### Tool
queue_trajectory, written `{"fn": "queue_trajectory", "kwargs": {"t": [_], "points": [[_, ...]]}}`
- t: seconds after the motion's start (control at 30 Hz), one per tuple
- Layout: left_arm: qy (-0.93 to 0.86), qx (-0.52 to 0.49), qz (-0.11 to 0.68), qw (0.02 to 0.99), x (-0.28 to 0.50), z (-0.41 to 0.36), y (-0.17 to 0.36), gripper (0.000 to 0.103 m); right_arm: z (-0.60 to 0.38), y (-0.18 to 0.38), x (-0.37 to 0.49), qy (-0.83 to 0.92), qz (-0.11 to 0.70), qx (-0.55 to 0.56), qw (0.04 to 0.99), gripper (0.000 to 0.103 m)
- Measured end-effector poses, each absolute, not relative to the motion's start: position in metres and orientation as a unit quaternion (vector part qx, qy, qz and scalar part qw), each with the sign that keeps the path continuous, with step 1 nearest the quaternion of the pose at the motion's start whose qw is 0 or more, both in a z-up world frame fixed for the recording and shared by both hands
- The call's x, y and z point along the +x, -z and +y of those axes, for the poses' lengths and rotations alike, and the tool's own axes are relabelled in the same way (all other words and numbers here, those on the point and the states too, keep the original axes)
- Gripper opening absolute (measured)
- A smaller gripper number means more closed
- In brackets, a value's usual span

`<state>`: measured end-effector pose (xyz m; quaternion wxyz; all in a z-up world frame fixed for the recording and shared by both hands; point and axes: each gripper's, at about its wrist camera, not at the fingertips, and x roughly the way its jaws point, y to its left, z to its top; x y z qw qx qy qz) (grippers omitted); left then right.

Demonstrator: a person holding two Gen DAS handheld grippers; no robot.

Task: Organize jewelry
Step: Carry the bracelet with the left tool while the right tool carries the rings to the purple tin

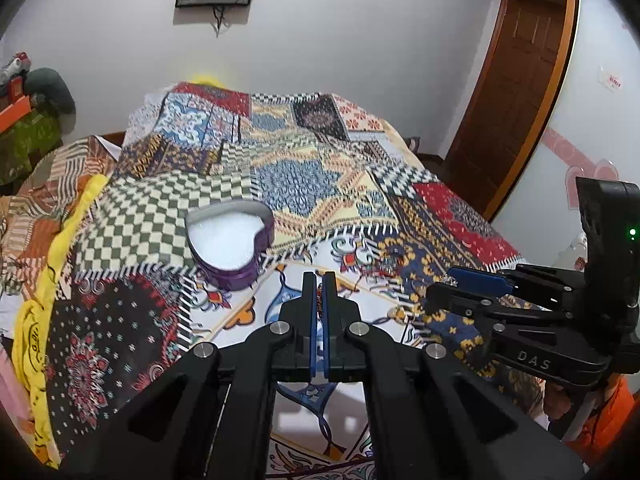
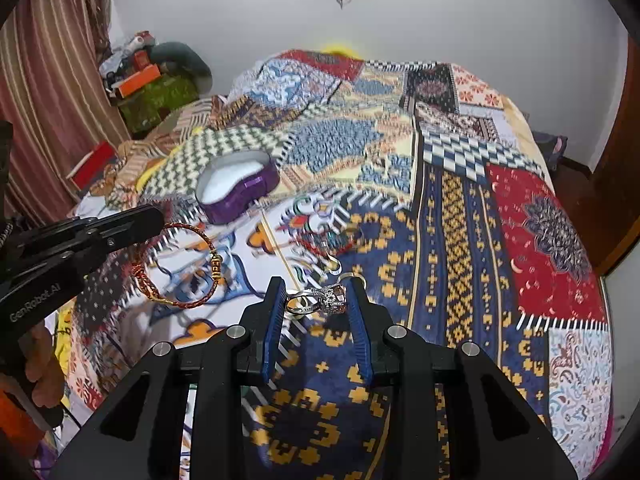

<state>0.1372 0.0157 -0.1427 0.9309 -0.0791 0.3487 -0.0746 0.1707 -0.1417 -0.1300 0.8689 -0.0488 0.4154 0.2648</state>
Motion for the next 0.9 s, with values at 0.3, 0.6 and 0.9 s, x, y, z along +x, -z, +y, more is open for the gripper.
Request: {"fn": "queue_trajectory", "kwargs": {"t": [0.3,0.6,0.9], "points": [[0.052,-0.073,0.317,0.944,0.137,0.032,0.118,0.0,-0.126,0.1,0.173,-0.273,0.377,-0.046,0.884,0.028],[0.025,-0.071,0.303,0.95,0.153,0.054,0.112,0.0,-0.097,0.082,0.19,-0.297,0.349,-0.052,0.887,0.028],[0.006,-0.076,0.31,0.948,0.179,0.078,0.12,0.0,-0.066,0.081,0.207,-0.316,0.342,-0.073,0.882,0.028]]}}
